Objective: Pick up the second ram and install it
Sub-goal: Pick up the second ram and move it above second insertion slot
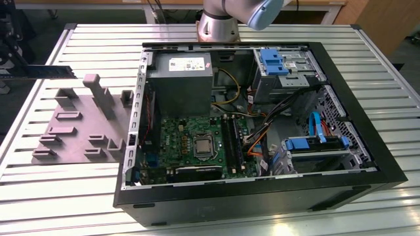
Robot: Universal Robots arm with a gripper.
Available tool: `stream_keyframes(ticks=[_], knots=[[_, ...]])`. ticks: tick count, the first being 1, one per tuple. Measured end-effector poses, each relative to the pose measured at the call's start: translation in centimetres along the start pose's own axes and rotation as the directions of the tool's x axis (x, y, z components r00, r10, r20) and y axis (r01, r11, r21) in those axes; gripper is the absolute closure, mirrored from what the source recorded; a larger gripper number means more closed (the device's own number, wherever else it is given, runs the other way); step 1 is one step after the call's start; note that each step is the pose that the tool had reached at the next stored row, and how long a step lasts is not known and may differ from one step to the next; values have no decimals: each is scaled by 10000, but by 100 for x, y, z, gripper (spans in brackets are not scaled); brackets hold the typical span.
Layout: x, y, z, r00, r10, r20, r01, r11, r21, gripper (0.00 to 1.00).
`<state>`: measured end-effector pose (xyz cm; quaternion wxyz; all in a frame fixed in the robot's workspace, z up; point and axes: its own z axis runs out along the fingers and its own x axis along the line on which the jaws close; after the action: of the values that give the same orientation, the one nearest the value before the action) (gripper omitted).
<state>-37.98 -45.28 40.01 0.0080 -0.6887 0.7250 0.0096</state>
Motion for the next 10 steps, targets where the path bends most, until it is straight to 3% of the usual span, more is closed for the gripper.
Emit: stream_keyframes(ticks=[10], knots=[[-3, -58, 1, 10000, 0, 1, 0, 10000, 1, 86]])
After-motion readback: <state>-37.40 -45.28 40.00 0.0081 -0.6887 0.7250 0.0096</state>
